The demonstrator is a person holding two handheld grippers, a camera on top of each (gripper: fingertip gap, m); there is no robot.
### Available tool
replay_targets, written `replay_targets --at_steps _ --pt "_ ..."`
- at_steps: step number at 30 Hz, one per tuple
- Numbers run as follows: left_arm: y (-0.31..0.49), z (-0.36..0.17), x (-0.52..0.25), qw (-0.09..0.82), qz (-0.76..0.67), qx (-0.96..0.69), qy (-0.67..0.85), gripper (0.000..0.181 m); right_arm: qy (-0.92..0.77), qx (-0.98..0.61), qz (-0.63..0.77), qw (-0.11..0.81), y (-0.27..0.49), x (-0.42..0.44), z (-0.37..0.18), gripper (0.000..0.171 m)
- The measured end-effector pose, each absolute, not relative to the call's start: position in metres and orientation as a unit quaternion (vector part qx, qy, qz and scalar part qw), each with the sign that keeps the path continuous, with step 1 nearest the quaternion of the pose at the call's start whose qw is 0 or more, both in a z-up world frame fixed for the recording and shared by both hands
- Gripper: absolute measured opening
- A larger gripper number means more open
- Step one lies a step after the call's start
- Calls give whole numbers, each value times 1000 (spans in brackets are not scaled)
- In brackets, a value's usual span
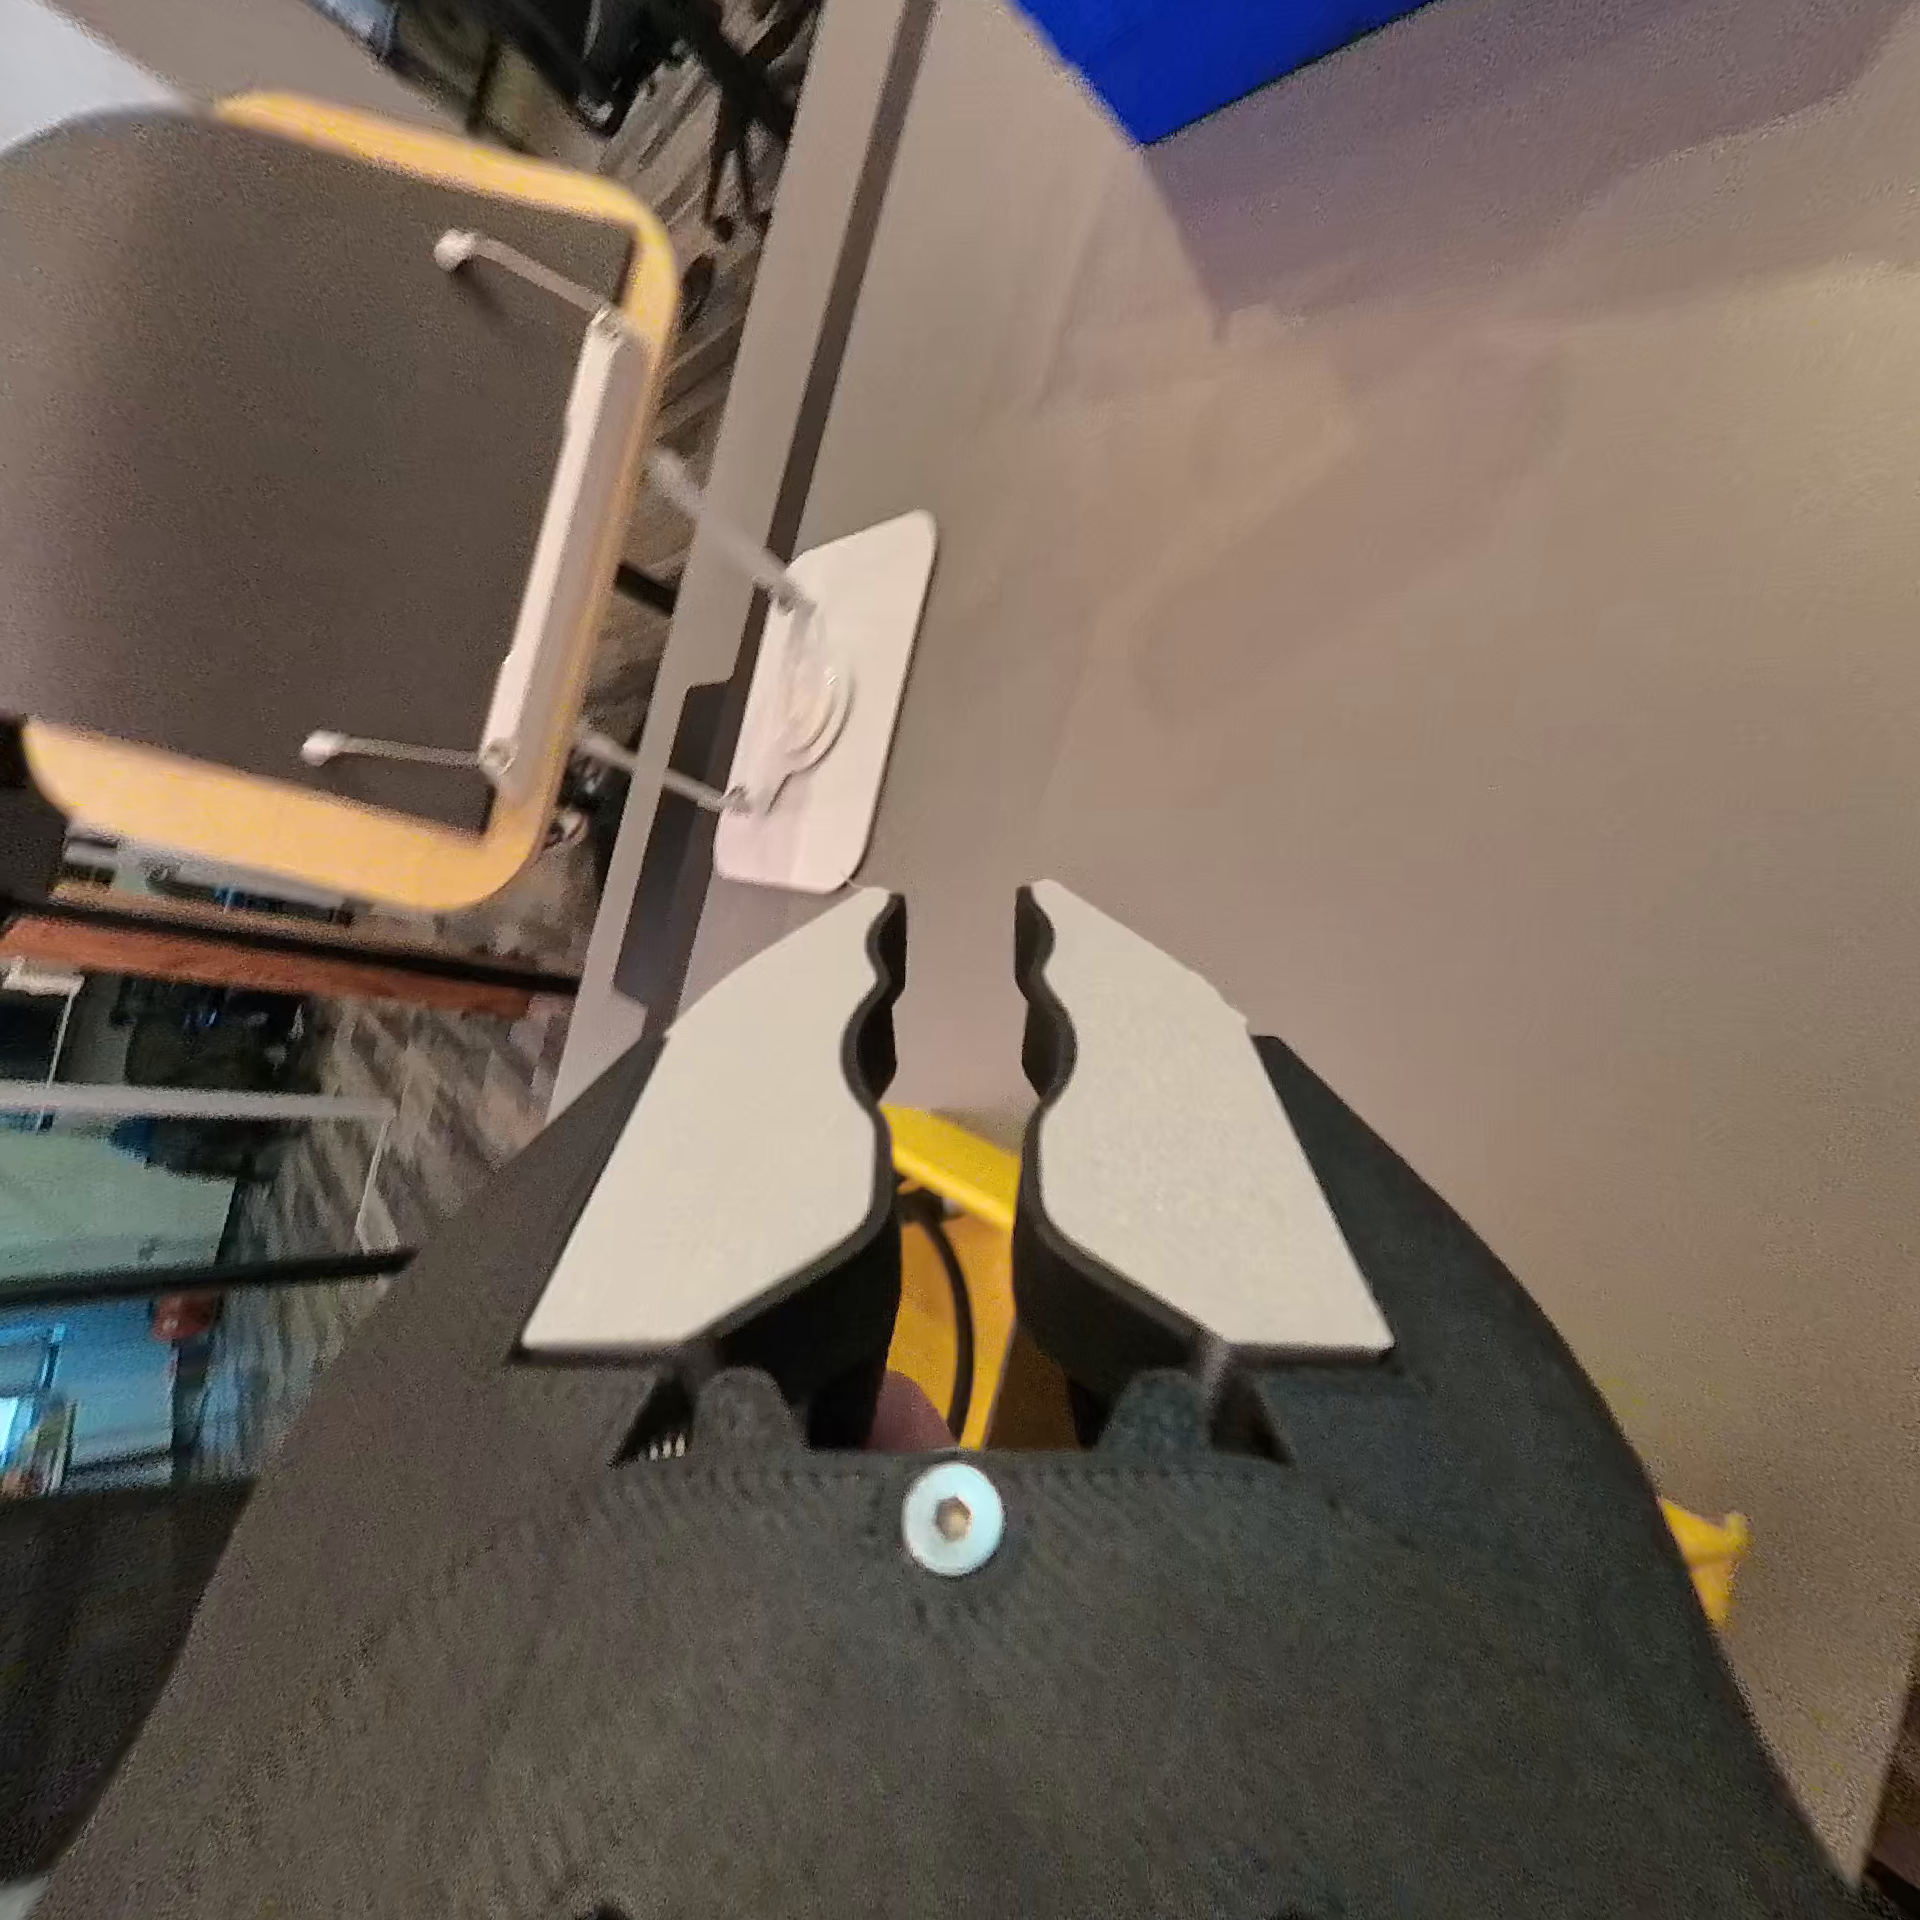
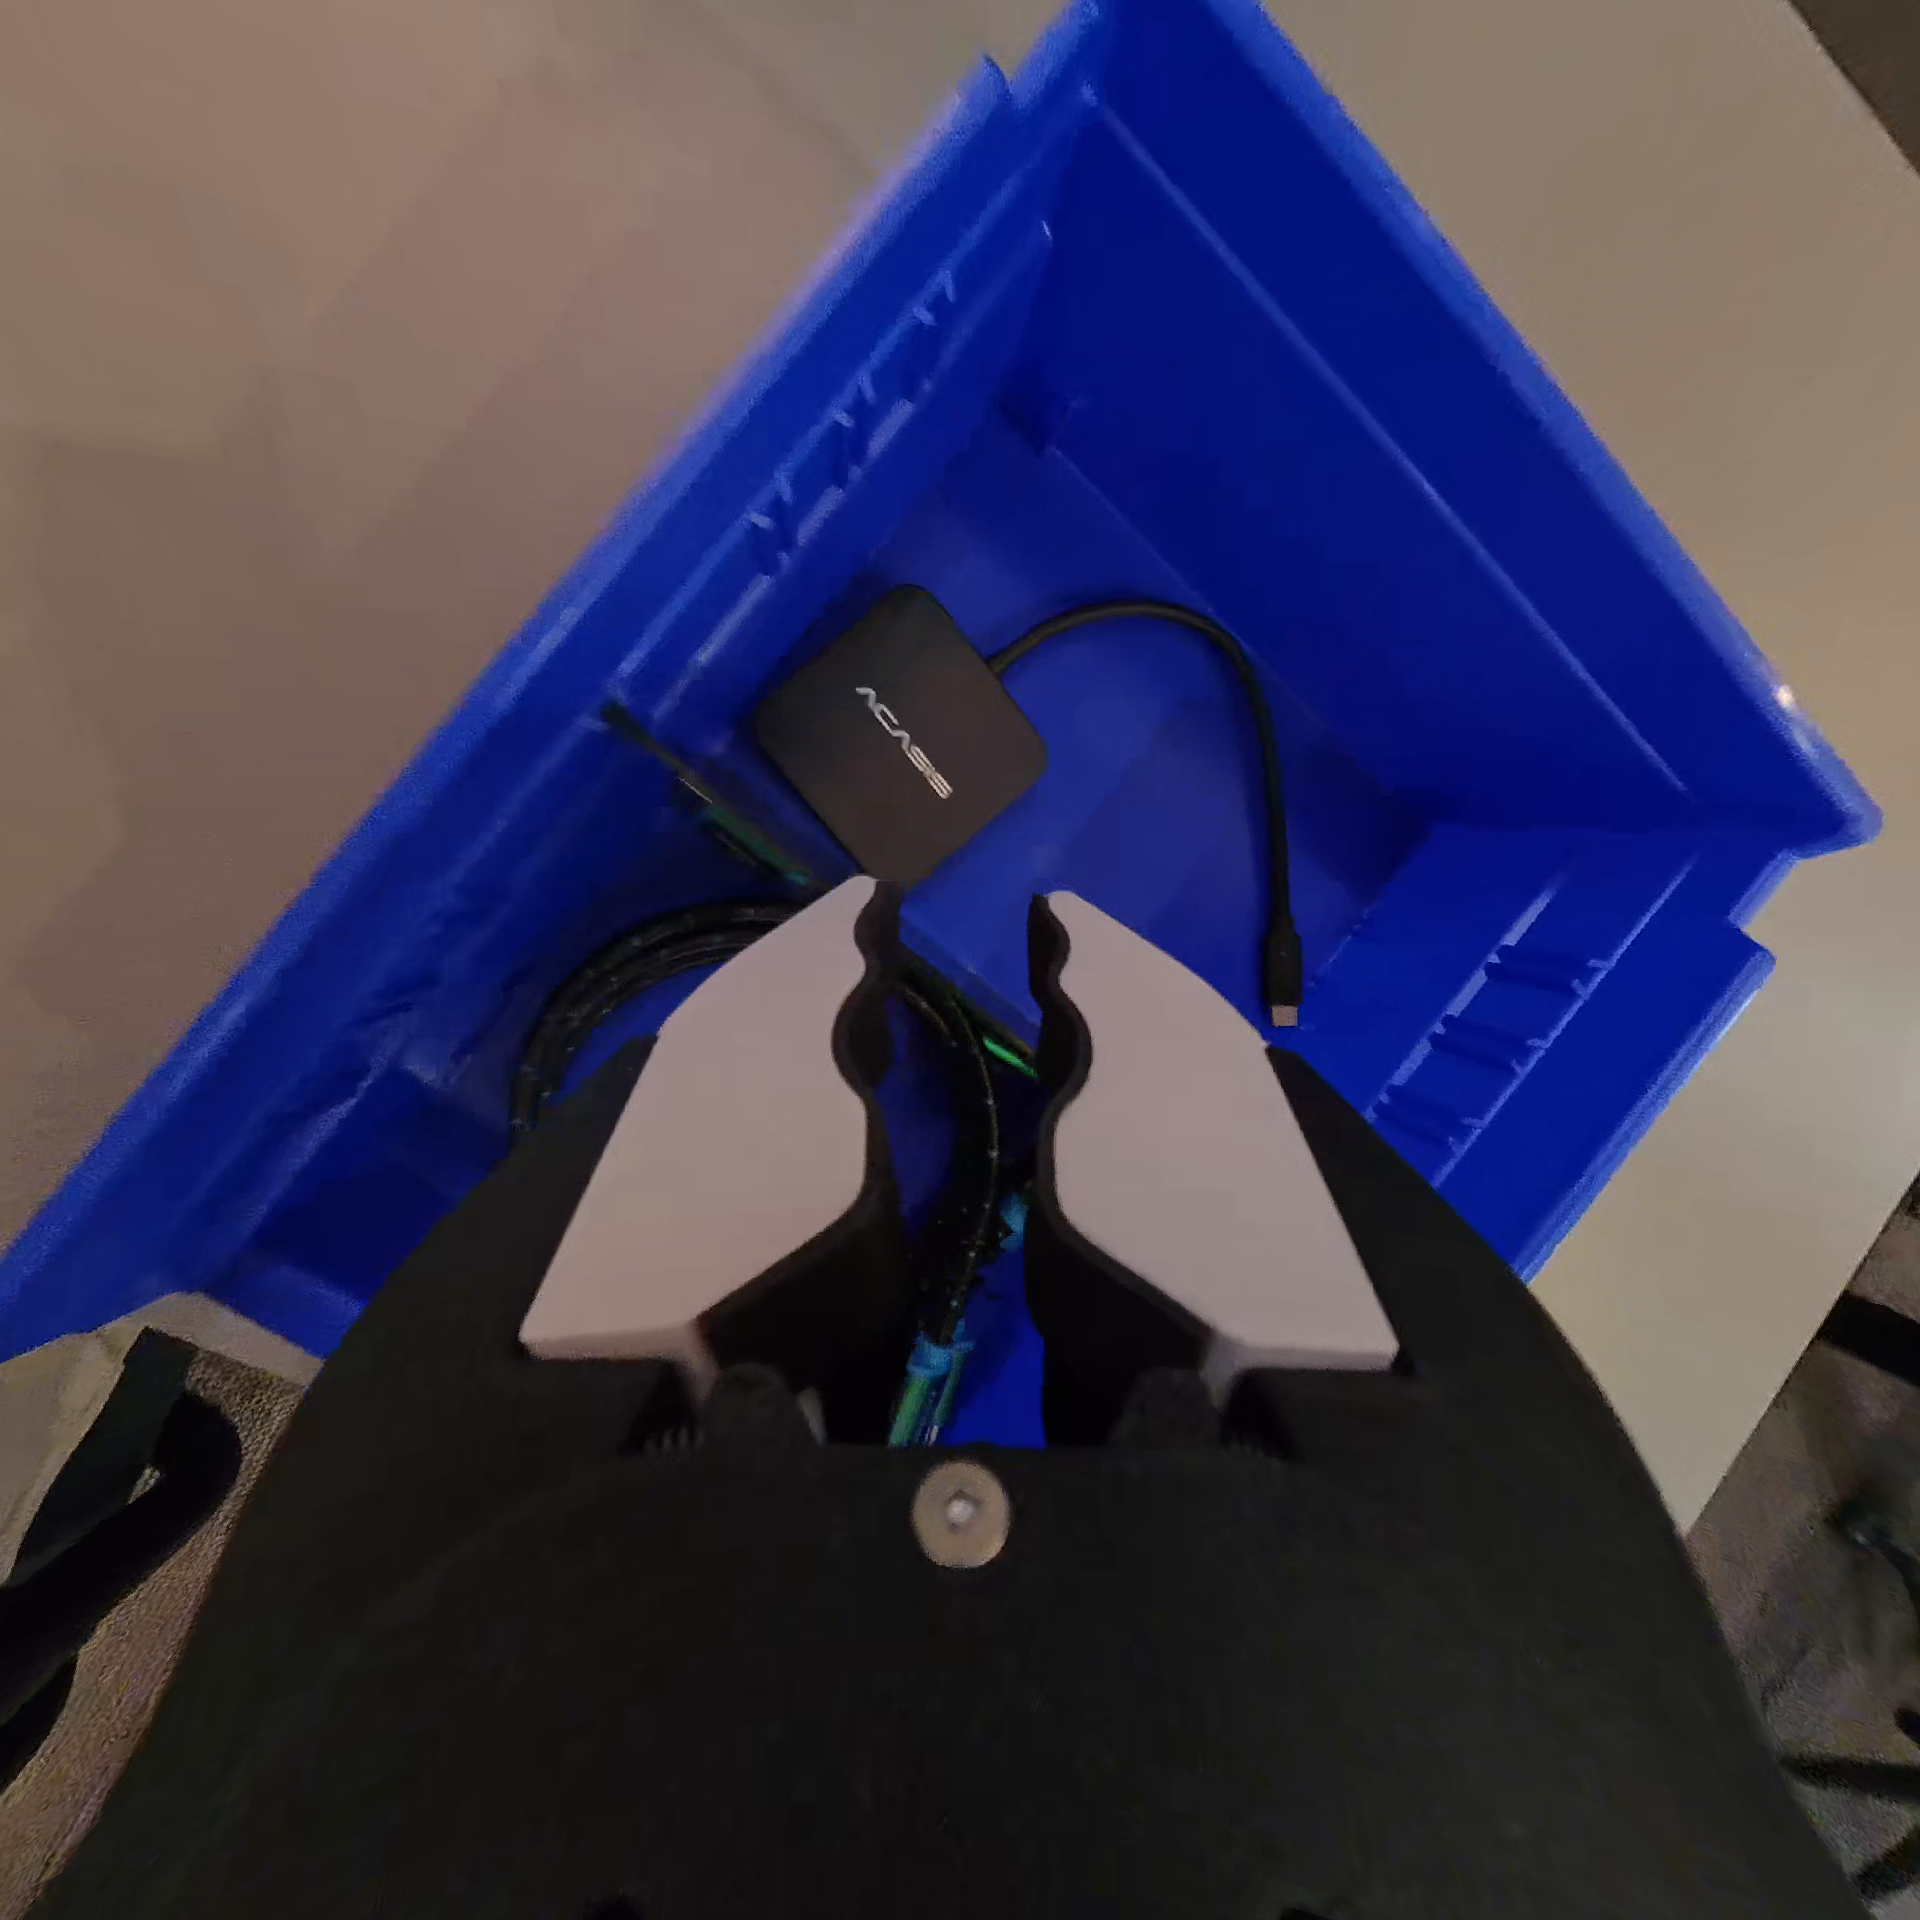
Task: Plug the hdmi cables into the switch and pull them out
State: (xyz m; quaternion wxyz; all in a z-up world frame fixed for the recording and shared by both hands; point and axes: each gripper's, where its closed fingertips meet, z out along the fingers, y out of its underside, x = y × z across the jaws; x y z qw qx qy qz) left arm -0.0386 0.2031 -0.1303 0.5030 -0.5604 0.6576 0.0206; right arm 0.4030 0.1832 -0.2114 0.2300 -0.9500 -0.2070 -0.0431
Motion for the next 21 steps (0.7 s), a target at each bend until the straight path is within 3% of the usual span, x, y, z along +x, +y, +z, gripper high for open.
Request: replay_targets --at_steps 1,10,21 --pt "213 -127 -49 507 31 -572 644 20 -213 -946 -41 240 182 398 -206 25" --pt "315 -149 -196 468 158 -733 467 34 -278 -910 -22 308 179 329 -164 25" --pt "367 -216 -245 359 167 -838 377 54 -378 -865 13 330 171 223 -144 24"
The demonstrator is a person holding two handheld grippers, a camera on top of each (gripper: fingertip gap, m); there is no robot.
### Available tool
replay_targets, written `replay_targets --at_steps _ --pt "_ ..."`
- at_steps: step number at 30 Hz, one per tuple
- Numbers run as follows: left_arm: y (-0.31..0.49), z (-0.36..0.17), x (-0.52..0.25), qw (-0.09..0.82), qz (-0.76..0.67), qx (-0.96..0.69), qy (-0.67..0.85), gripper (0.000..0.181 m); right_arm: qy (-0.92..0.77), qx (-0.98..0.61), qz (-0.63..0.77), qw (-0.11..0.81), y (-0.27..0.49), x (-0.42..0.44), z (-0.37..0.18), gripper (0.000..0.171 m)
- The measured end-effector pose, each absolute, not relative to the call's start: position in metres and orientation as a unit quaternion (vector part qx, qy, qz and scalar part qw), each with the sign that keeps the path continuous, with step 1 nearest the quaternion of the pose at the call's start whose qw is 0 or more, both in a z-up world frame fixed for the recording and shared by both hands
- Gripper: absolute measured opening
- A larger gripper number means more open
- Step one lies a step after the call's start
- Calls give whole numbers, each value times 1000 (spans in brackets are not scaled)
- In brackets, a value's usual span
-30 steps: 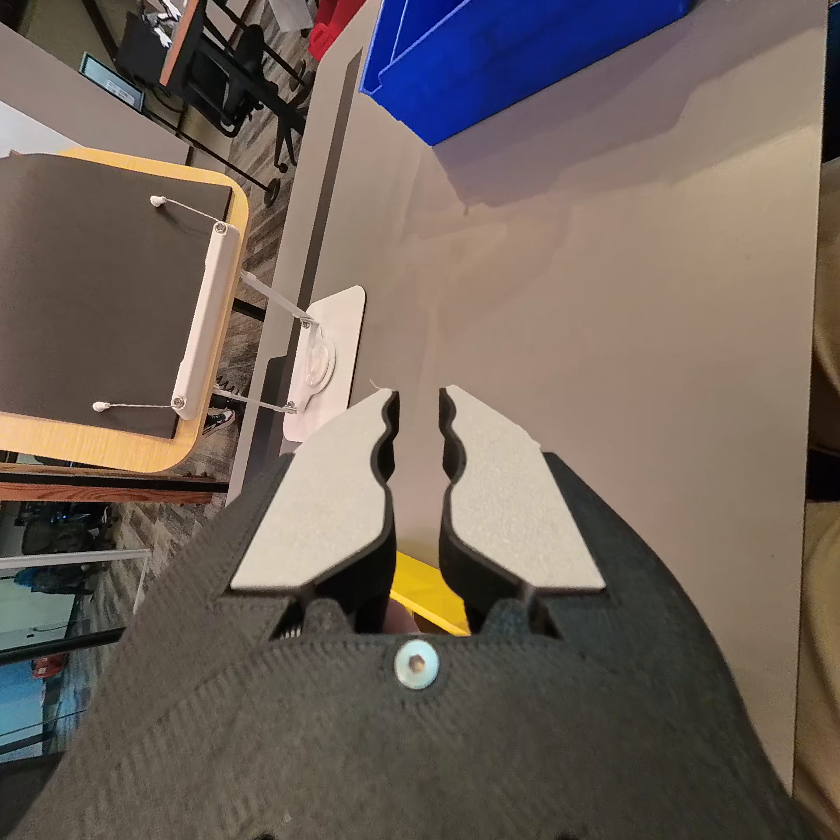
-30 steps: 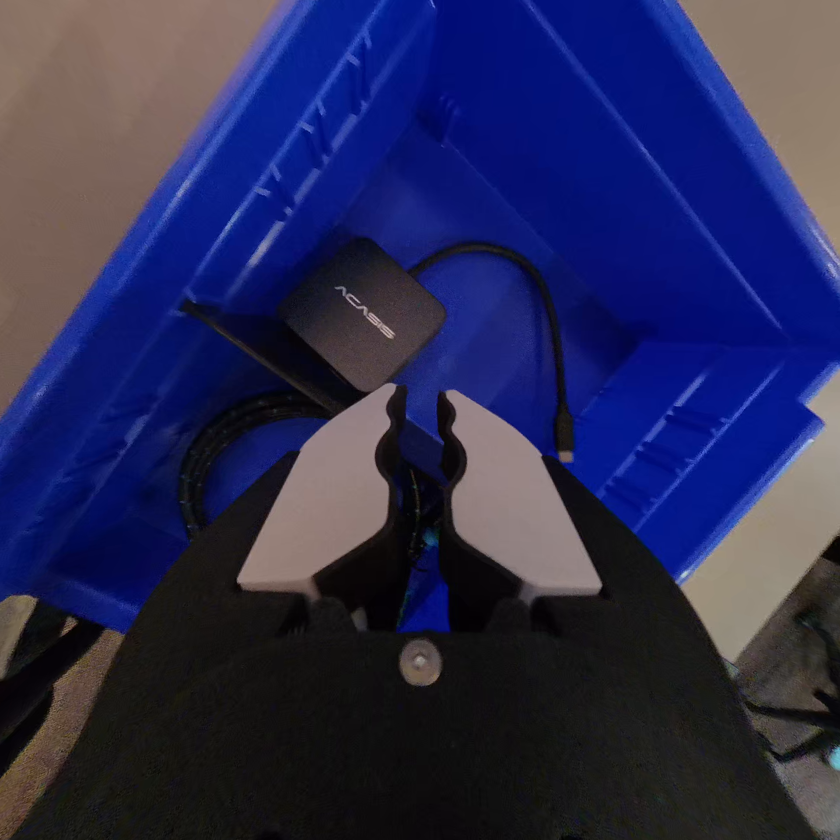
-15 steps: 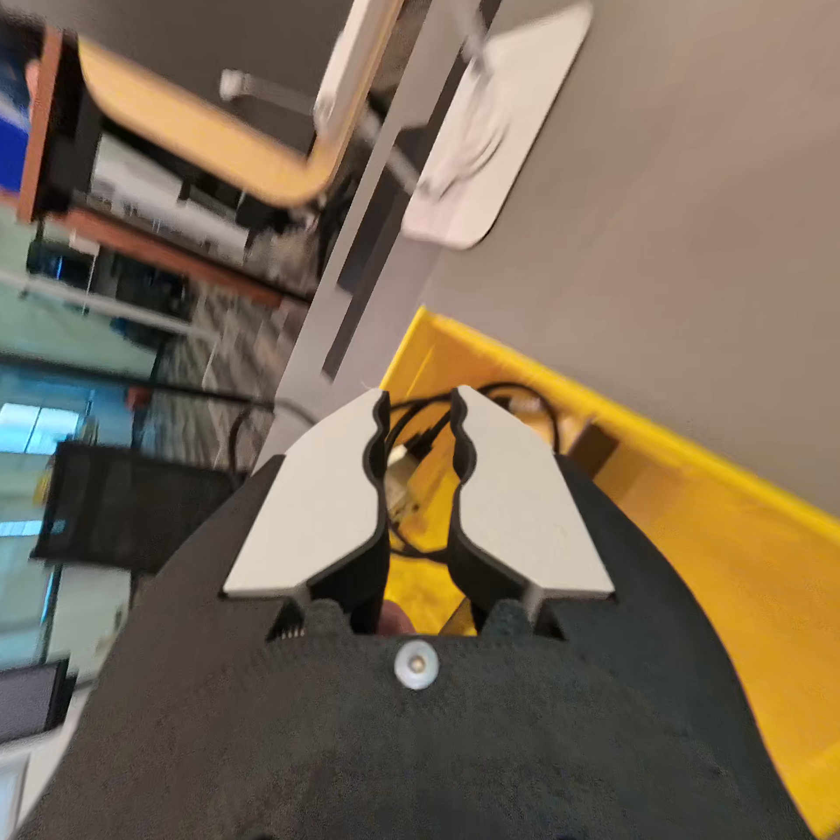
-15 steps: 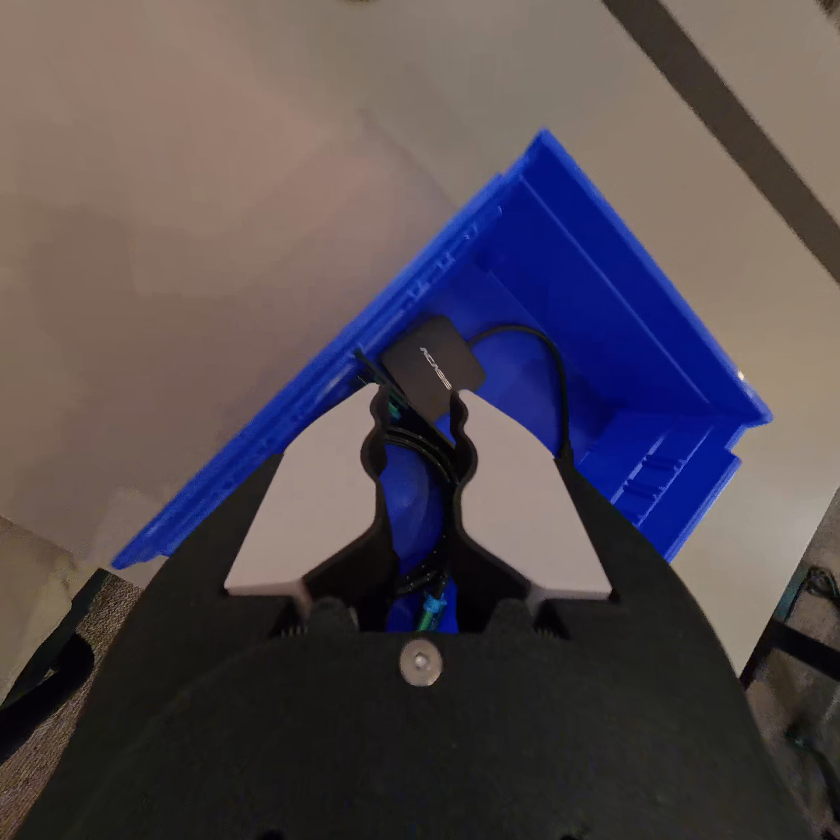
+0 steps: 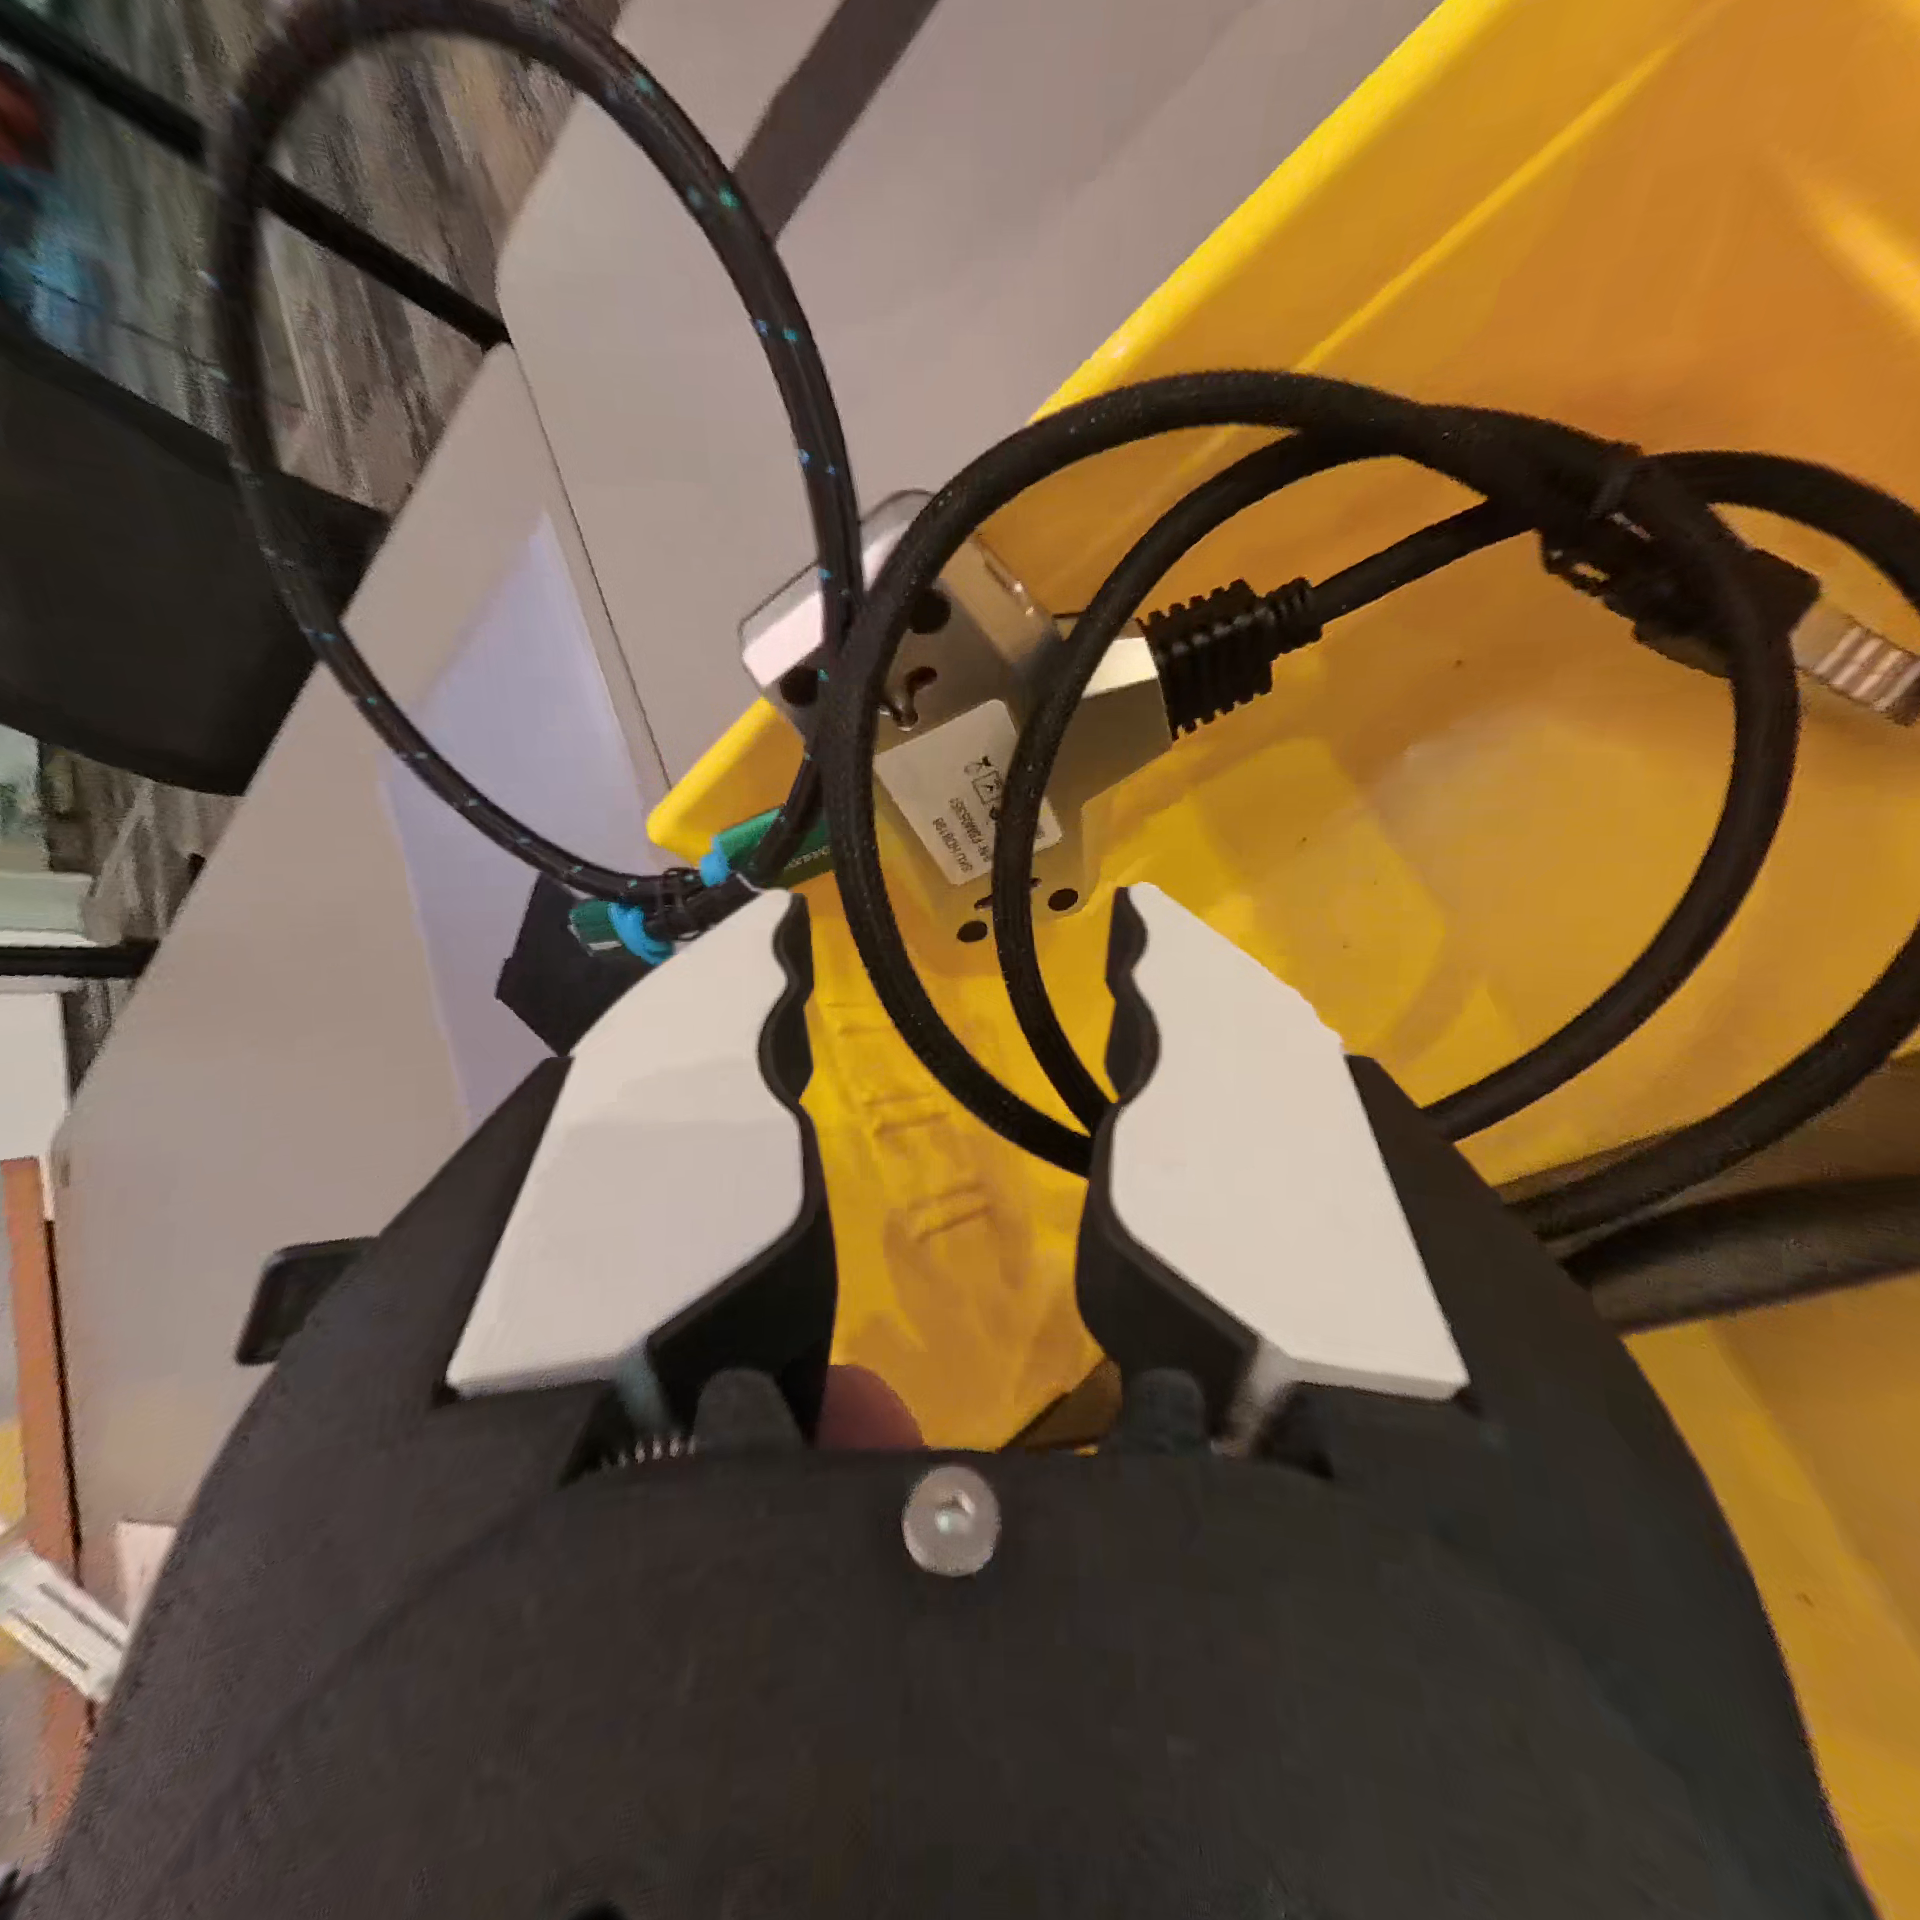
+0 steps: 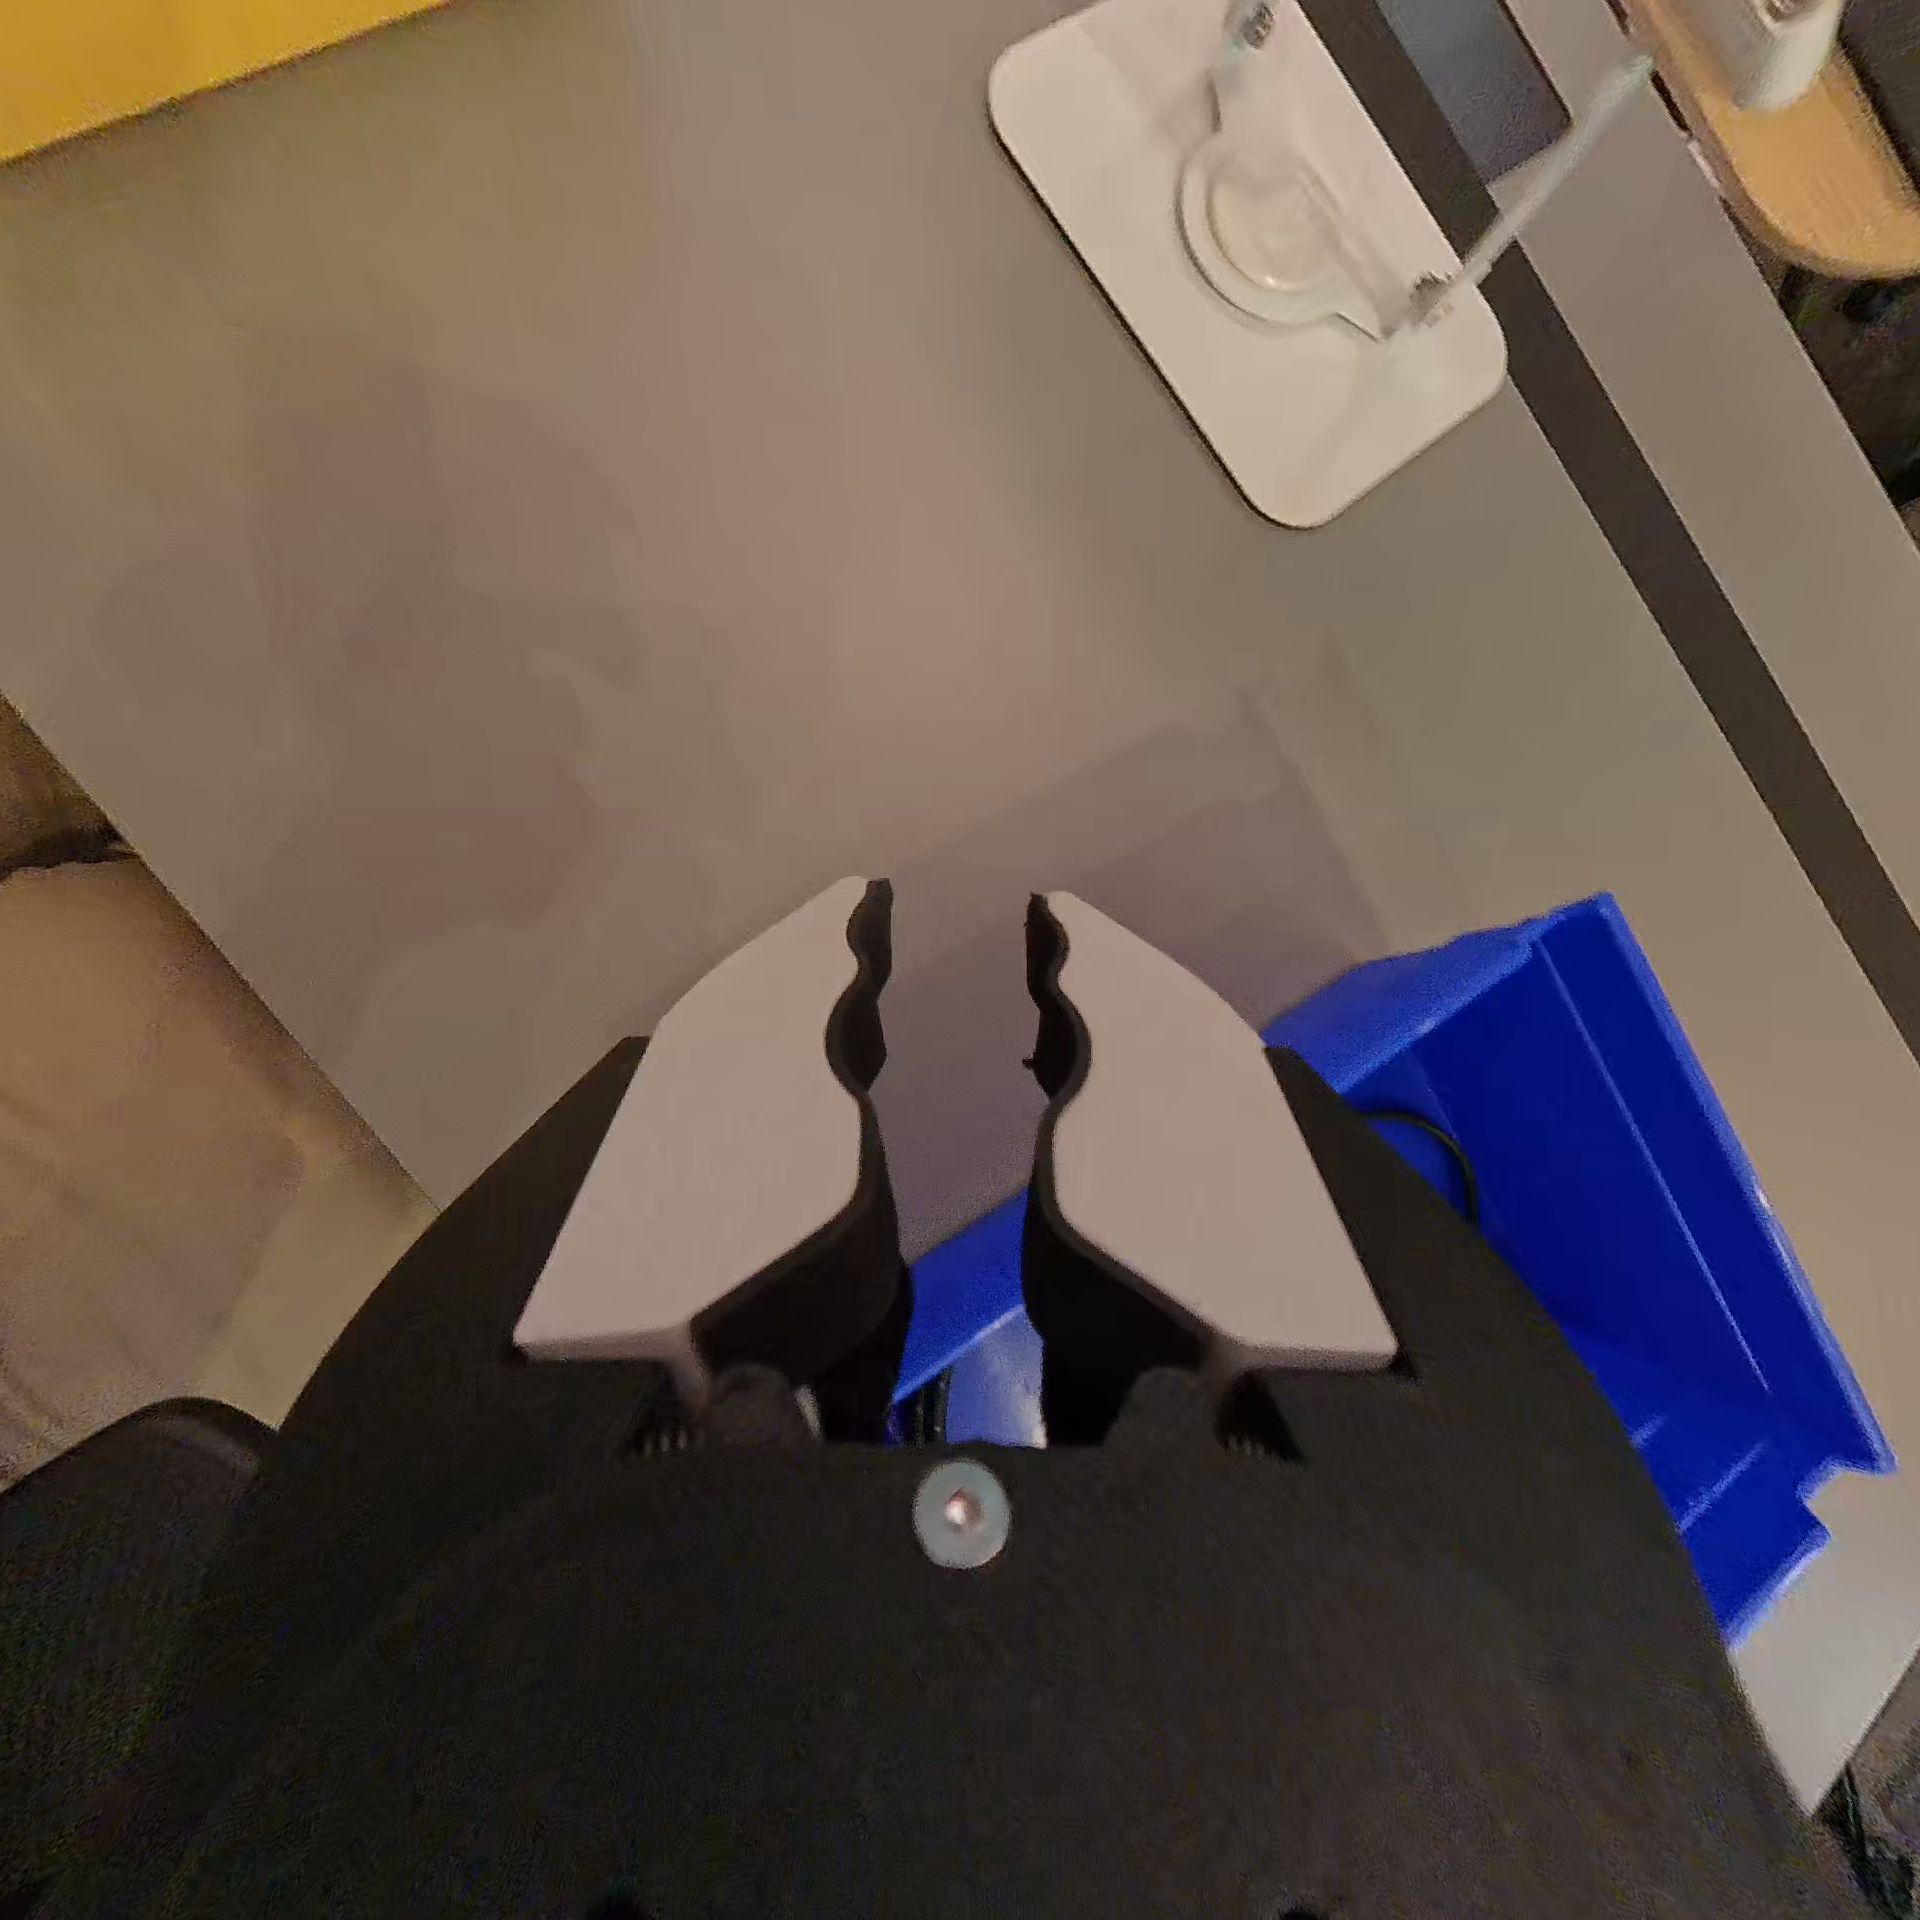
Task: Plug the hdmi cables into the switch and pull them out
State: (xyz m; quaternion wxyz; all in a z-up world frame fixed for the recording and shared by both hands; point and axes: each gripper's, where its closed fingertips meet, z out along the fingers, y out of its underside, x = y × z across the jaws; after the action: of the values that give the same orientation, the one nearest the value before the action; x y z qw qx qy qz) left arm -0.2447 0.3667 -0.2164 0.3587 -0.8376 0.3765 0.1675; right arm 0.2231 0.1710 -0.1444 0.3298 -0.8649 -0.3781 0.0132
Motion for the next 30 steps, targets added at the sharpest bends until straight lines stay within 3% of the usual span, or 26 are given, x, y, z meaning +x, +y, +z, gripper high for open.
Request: replay_targets --at_steps 2,6,21,30 --pt "369 -225 -249 331 189 -843 380 45 -389 -860 20 330 170 210 -145 24" --pt "374 -222 -250 337 208 -840 371 6 -404 -854 28 326 170 194 -150 23" --pt "365 -99 -238 526 189 -759 334 7 -426 -832 79 348 168 161 -149 22" --pt "346 -34 -232 617 104 -730 274 8 -430 -805 119 392 169 131 -131 27"
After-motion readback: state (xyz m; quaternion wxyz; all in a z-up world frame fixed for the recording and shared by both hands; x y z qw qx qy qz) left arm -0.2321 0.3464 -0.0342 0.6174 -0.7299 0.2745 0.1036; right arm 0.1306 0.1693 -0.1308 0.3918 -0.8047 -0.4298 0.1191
